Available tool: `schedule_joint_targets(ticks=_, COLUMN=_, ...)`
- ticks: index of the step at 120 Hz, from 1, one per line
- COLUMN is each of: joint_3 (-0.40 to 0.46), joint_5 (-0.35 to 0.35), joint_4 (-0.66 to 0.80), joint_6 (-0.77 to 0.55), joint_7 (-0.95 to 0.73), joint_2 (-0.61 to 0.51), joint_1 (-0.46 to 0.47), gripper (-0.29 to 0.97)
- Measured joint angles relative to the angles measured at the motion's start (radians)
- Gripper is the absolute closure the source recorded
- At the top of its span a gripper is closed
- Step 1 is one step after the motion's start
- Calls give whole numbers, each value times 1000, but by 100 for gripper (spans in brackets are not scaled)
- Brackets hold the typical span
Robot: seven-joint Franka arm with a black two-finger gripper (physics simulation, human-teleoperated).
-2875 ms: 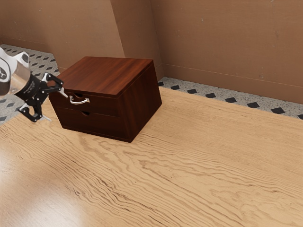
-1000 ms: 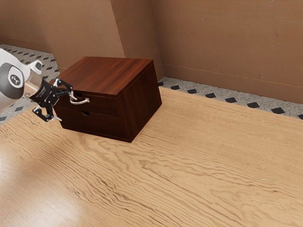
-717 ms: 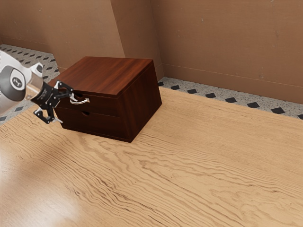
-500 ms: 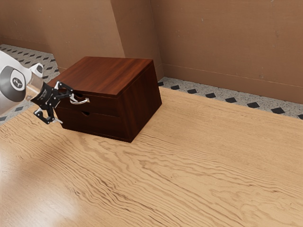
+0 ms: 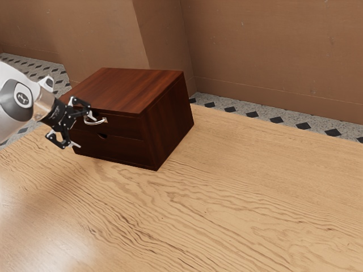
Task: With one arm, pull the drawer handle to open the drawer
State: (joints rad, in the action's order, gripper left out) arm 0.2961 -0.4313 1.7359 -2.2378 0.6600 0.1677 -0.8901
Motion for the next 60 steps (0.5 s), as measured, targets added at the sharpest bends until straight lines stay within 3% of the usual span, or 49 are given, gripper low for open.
schedule_joint_targets(ticks=60, joint_3=-17, joint_5=-23, joint_4=47, joint_6=30, joint_7=50, joint_2=-33, joint_1=-4, gripper=0)
